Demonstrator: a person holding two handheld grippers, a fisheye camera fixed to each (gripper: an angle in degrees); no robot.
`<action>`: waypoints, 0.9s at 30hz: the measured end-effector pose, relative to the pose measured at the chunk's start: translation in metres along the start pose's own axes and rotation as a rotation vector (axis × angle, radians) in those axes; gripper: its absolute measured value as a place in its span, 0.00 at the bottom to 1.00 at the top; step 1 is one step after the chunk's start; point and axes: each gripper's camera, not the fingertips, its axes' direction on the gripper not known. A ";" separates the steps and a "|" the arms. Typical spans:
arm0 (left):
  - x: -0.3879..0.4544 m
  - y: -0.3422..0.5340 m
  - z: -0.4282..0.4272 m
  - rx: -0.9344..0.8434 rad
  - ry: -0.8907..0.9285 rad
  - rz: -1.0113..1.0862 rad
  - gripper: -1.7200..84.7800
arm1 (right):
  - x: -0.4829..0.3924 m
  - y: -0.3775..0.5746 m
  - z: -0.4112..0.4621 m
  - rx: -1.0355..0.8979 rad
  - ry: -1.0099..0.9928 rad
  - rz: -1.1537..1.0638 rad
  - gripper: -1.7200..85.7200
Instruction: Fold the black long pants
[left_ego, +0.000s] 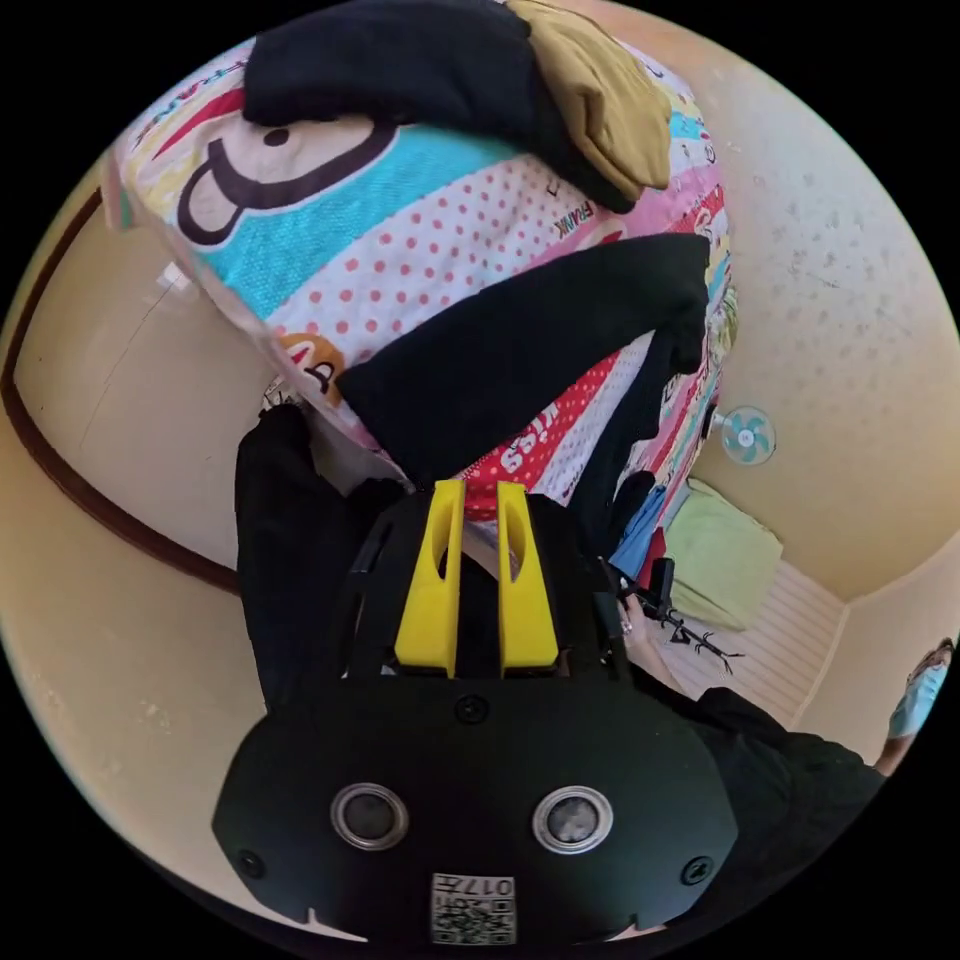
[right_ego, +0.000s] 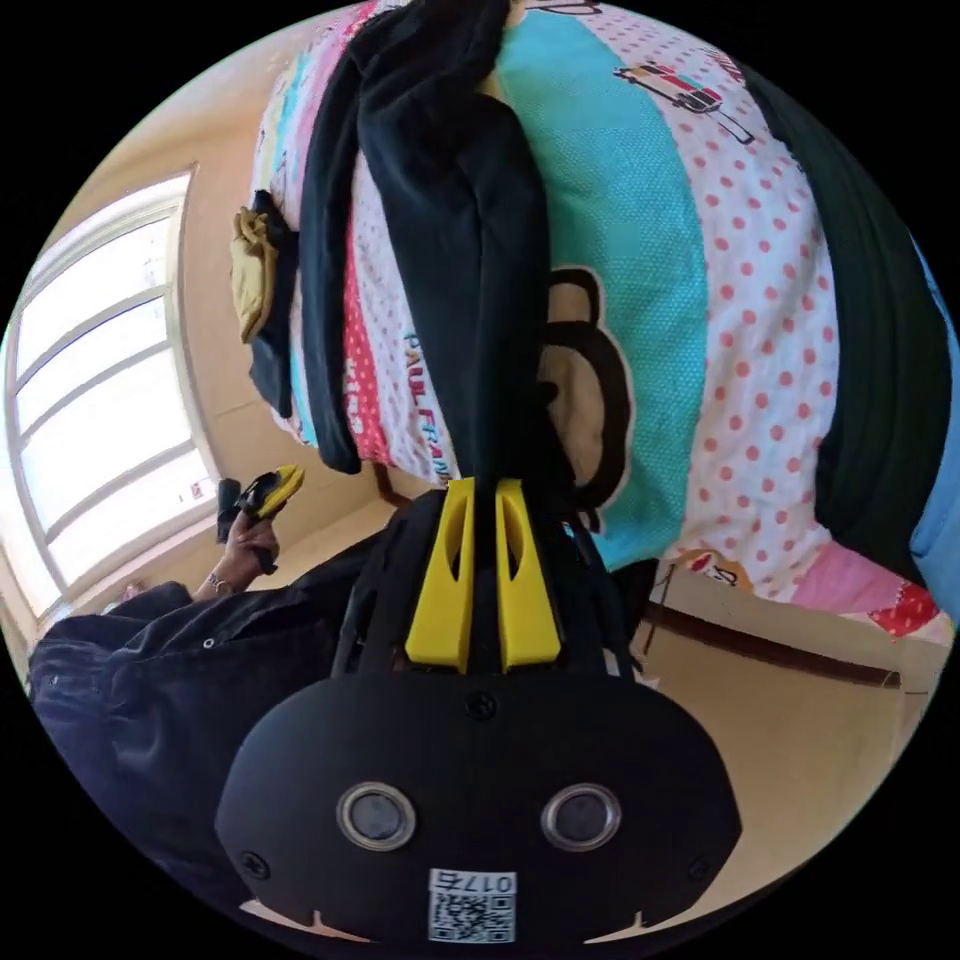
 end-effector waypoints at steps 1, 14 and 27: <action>0.010 -0.002 -0.003 -0.020 0.010 0.043 0.09 | -0.005 0.021 -0.023 0.080 -0.200 -0.061 0.07; 0.193 -0.001 0.097 -0.387 -0.129 0.509 0.16 | 0.086 0.164 -0.032 0.039 -0.057 0.080 0.05; 0.247 0.120 0.232 -0.749 -0.590 0.678 0.07 | 0.059 0.202 -0.059 -0.139 -0.146 -0.367 0.09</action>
